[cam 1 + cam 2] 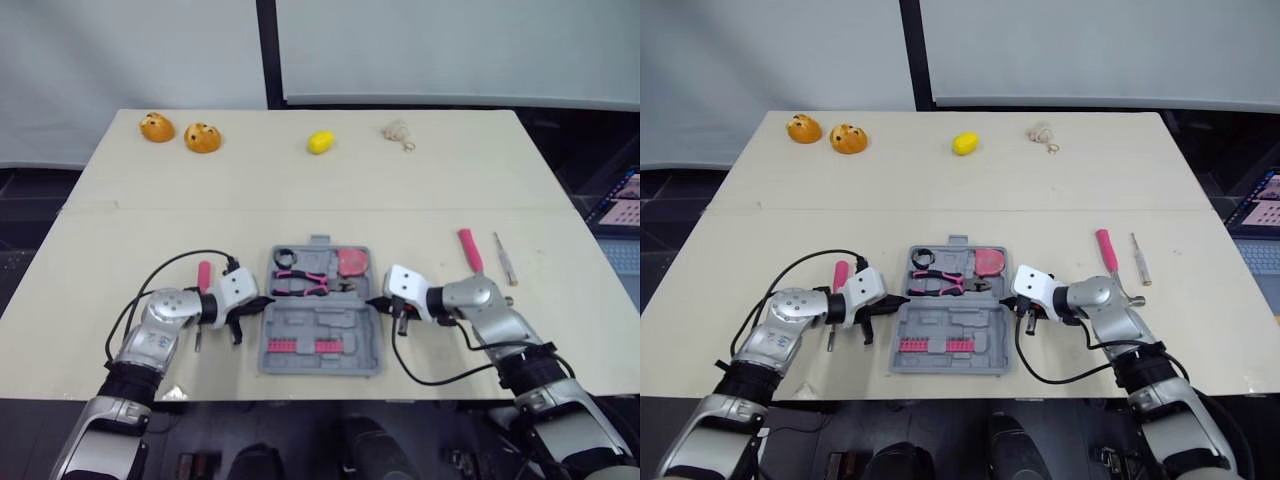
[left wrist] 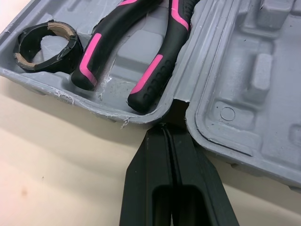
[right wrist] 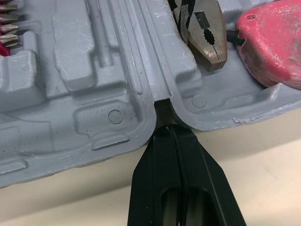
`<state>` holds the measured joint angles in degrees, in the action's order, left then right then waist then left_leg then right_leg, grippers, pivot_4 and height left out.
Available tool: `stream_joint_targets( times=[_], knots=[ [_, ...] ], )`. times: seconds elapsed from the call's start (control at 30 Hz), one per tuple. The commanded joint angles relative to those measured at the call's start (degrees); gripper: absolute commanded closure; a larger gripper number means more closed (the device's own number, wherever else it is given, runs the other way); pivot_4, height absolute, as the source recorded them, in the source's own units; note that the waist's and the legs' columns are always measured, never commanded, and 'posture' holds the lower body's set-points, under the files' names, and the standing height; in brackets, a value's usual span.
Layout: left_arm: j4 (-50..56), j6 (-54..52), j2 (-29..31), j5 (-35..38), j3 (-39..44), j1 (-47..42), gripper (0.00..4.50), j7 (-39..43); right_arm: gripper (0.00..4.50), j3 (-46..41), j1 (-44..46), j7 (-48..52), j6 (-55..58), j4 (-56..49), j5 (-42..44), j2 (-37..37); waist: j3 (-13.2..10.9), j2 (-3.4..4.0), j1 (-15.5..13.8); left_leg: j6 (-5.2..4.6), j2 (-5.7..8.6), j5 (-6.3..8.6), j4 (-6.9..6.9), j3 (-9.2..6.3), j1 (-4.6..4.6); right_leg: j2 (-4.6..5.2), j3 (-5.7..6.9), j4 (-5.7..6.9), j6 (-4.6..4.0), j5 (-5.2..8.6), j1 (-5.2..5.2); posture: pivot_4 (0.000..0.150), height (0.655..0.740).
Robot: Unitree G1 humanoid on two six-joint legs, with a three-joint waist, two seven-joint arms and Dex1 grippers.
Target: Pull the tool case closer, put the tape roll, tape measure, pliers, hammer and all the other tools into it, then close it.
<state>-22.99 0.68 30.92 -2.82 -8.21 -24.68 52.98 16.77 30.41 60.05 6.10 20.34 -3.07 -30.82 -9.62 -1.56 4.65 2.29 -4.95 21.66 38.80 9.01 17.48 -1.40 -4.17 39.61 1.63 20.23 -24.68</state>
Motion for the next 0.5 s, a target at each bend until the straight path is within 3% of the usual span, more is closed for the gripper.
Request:
stream_joint_targets(
  times=[0.03, 0.5],
  knots=[
    [2.33, 0.52, -1.42, 0.08, -2.06, -0.35, 4.44, 0.61, 4.5, -1.48, -0.22, -0.04, -1.23, -3.11, 1.41, -0.05, 0.0, 0.0, 0.0, 0.0, 0.0, 0.0, 0.0, 0.0, 0.0, 0.0, 0.0, 0.0, 0.0, 0.0, 0.0, 0.15, 0.74],
    [1.85, 0.76, -1.6, -0.24, -2.21, -0.9, 4.44, 0.61, 4.5, -1.69, -0.57, 0.01, -0.84, -3.42, 0.97, 0.0, 0.0, 0.0, 0.01, 0.0, 0.0, 0.0, -0.01, 0.0, 0.0, 0.0, 0.0, -0.01, 0.0, 0.0, 0.0, 0.15, 0.74]
  ],
)
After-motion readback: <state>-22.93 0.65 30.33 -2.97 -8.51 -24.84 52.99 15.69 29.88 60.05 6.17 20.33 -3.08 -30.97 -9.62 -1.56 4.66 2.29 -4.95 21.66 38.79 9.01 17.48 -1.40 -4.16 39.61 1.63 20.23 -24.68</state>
